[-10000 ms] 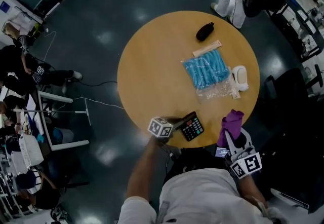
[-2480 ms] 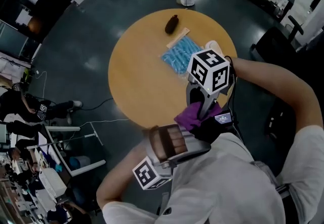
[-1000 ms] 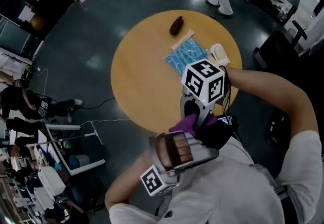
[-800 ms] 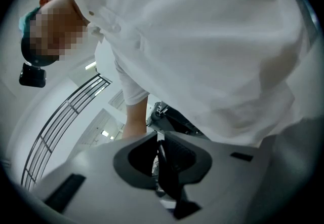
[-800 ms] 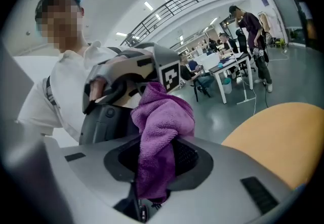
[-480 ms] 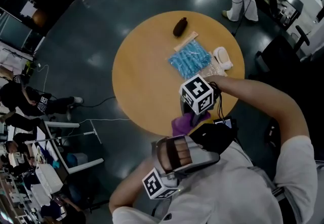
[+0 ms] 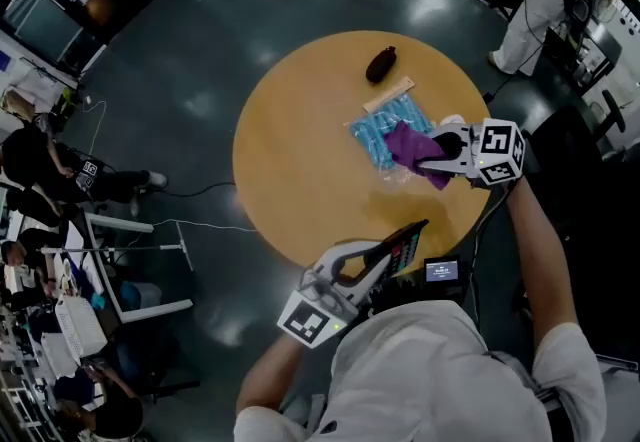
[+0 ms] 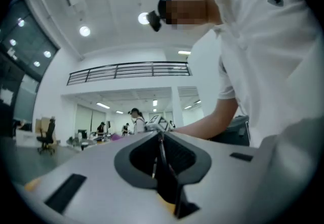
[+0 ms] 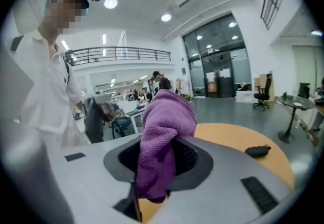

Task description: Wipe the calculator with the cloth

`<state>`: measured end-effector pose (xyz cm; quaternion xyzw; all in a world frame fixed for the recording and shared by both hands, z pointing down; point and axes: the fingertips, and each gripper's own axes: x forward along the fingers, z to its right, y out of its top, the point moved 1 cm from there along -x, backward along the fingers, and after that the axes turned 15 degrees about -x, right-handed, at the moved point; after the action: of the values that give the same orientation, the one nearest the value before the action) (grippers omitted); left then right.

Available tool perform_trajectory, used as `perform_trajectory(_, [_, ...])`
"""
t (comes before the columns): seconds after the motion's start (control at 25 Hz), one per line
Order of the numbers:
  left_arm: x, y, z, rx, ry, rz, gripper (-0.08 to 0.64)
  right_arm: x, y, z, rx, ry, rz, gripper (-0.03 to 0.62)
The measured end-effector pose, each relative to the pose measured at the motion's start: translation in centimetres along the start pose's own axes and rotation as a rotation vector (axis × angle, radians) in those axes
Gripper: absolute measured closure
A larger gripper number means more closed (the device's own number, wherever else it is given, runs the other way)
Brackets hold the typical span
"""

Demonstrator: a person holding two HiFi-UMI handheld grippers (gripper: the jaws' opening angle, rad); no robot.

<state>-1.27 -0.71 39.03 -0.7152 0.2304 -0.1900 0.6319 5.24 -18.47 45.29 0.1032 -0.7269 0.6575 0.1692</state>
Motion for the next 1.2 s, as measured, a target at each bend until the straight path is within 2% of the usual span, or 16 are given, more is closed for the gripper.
perform_trajectory(0.08, [0.4, -4.5, -3.5, -0.198, 0.101, -0.035, 0.518, -2.4, -1.3, 0.2, 0.044, -0.084, 0.039, 0.475])
perform_trajectory(0.16, [0.9, -9.1, -6.7, -0.351, 0.159, -0.008, 0.518, -4.0, -2.7, -0.3, 0.093, -0.139, 0.072, 0.475])
perform_trajectory(0.24, [1.4, -14.6, -9.7, -0.46, 0.187, 0.001, 0.518, -4.8, -4.3, -1.2, 0.144, -0.173, 0.097, 0.474])
perform_trajectory(0.32, [1.7, -19.9, -11.7, -0.547, 0.217, -0.042, 0.518, -4.8, -5.8, -2.7, 0.187, -0.187, 0.104, 0.475])
perform_trajectory(0.4, [2.0, -24.4, -13.0, -0.6, 0.247, -0.092, 0.518, -4.4, -7.1, -4.1, 0.225, -0.192, 0.11, 0.474])
perform_trajectory(0.6, [2.8, -31.4, -15.0, -0.661, 0.236, -0.18, 0.518, -2.8, -9.1, -5.8, 0.304, -0.206, 0.16, 0.474])
perform_trajectory(0.84, [2.3, -34.6, -16.5, -0.716, 0.197, -0.214, 0.518, -1.1, -9.3, -7.2, 0.349, -0.192, 0.209, 0.474])
perform_trajectory(1.04, [2.4, -35.3, -17.8, -0.658, 0.179, -0.284, 0.511, -0.6, -9.9, -7.2, 0.378, -0.195, 0.228, 0.474])
perform_trajectory(1.2, [1.7, -36.6, -18.4, -0.605, 0.226, -0.393, 0.494, -0.2, -10.3, -7.6, 0.397, -0.189, 0.235, 0.474])
